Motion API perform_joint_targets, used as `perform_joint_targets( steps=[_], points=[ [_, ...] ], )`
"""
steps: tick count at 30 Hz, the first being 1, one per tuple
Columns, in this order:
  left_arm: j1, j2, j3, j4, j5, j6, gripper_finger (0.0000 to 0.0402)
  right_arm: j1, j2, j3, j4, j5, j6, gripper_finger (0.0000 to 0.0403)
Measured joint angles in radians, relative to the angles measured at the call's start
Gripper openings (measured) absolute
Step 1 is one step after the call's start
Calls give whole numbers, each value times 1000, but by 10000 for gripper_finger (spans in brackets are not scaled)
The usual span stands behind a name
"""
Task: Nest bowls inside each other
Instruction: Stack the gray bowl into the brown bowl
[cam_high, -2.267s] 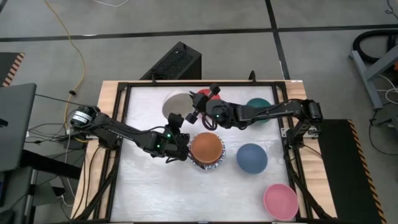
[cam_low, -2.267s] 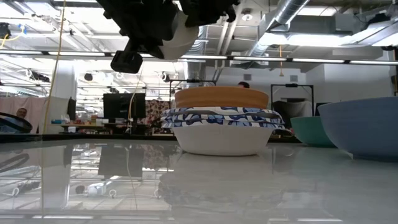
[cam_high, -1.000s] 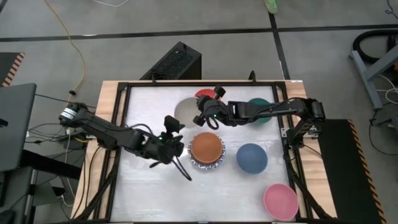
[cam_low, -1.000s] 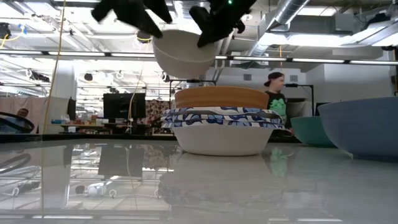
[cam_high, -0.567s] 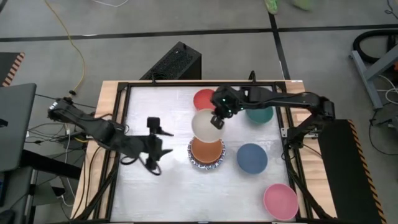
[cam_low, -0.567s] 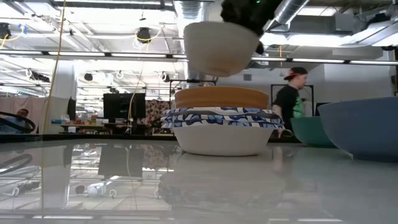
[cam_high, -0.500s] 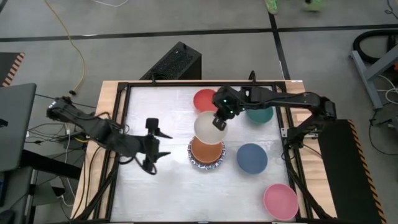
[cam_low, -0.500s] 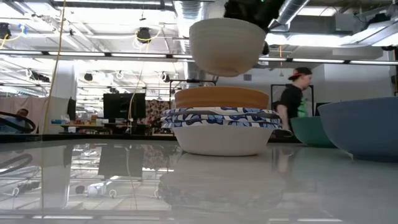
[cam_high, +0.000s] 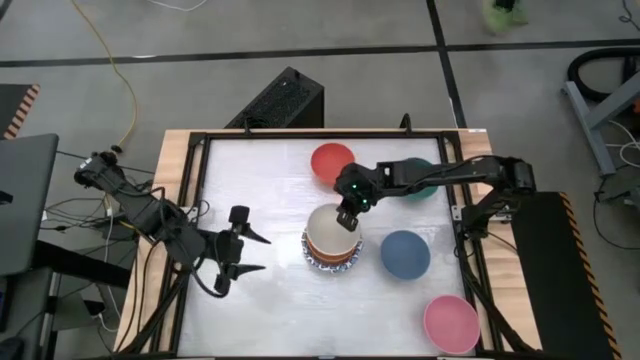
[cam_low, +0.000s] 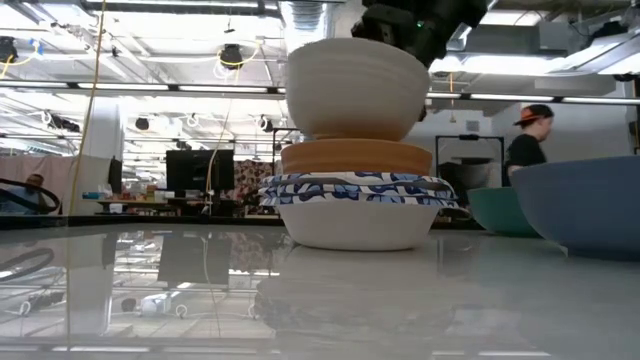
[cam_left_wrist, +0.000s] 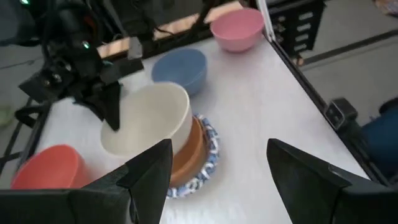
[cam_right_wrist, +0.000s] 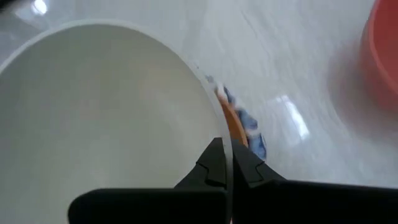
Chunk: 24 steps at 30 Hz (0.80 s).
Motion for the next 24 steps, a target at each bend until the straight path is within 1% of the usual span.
perform_joint_targets(
  steps=[5, 10, 15, 24],
  points=[
    [-21, -48, -107, 106, -35, -17, 252, 0, -1, -20, 11, -3, 0, 7],
    [-22, -94, -226, 252, -40, -15, 252, -12, -1, -64, 31, -6, 23, 7],
    [-22, -130, -302, 321, -64, -19, 252, -22, -1, -95, 85, -23, 28, 12],
    [-22, -144, -320, 326, -78, -31, 251, -21, -1, -94, 87, -26, 60, 78]
  ],
)
